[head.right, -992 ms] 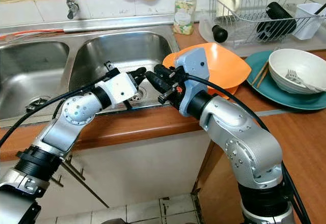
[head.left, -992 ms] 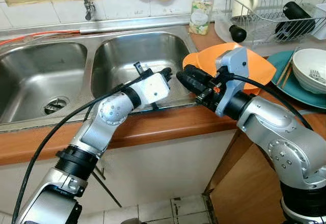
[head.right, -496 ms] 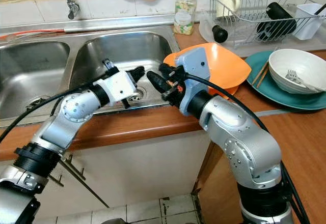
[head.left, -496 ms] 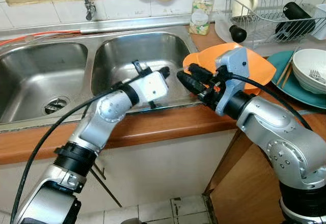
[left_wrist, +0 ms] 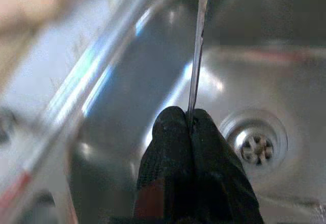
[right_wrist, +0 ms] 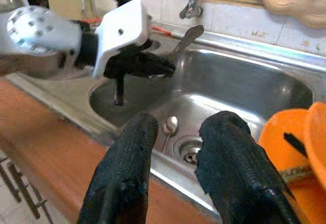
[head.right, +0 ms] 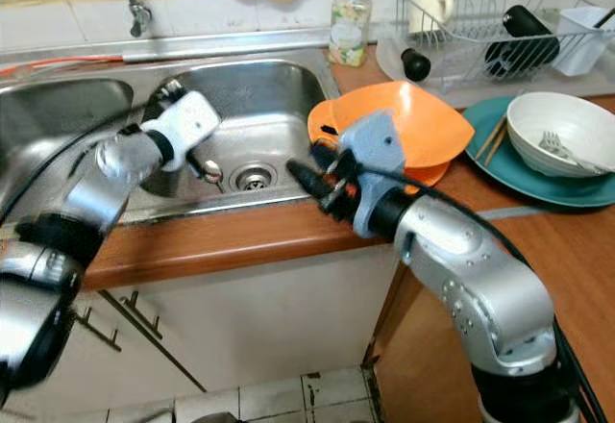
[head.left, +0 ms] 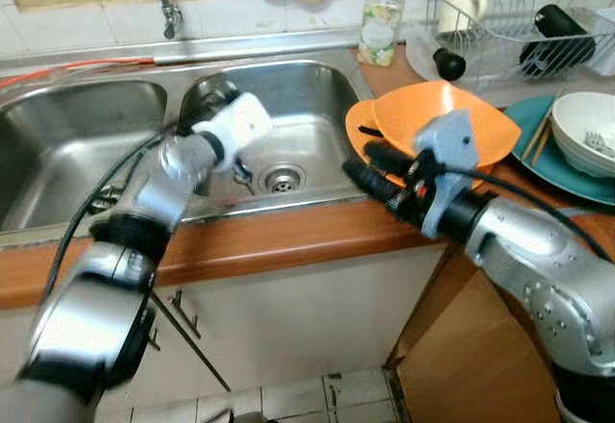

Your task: Kitchen organization

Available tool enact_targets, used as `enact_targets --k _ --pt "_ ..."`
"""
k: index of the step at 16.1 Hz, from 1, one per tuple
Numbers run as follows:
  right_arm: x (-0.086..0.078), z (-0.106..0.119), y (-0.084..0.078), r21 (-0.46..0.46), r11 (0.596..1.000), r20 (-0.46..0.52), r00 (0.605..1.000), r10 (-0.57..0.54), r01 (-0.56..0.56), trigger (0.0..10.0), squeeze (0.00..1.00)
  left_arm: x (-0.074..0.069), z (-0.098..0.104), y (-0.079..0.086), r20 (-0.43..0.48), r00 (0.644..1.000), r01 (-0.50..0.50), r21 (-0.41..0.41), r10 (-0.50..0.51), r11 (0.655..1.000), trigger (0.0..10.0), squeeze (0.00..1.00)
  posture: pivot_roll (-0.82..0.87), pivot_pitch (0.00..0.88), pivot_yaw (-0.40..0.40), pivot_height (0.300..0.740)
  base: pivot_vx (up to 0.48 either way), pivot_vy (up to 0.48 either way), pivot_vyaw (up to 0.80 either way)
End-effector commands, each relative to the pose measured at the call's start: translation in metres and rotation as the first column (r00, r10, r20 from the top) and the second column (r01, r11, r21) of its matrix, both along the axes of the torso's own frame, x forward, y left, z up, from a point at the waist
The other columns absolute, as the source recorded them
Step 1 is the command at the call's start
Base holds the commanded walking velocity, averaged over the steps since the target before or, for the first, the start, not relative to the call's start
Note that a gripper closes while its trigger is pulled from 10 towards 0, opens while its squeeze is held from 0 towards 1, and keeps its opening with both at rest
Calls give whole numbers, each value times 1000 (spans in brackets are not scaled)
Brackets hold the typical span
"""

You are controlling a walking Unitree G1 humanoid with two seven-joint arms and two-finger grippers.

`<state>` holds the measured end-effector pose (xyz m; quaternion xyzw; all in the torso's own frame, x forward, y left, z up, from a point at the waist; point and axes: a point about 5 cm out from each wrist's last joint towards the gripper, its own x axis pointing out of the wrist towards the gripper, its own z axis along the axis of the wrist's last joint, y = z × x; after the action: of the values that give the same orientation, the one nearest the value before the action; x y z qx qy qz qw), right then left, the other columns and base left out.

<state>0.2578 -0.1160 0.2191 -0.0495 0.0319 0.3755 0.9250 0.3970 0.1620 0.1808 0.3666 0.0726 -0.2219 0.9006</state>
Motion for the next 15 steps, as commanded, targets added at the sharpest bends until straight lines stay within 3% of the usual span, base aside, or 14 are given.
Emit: enact_targets --k 1,4,7,8,10,15 --pt "-3 2 3 -8 1000 5 1000 25 -25 10000 0 1 -8 2 -84 996 -42 -29 40 999 10000 0 -162 0 88 740 0 0 0" --pt "-7 1 5 -16 999 1 999 45 -45 10000 0 5 -17 -4 -235 968 -118 -97 93 988 10000 0 -179 0 107 740 0 0 0" --pt "-9 -1 6 -24 999 -2 999 47 -47 10000 0 4 -27 -8 -325 936 -193 -157 134 969 10000 0 -195 0 120 740 0 0 0" --pt "-10 -1 6 -26 999 -5 999 46 -46 10000 0 3 -29 -8 -339 930 -203 -159 140 966 10000 263 -195 0 120 740 0 0 0" --pt "-11 -2 5 -27 999 -7 999 44 -44 10000 0 3 -30 -9 -351 926 -210 -163 142 964 10000 1000 -197 0 120 740 0 0 0" --pt "-9 -2 4 -37 999 -9 999 35 -36 10000 0 2 -32 -3 -387 907 -251 -188 163 950 10000 1000 -191 0 110 740 0 0 0"
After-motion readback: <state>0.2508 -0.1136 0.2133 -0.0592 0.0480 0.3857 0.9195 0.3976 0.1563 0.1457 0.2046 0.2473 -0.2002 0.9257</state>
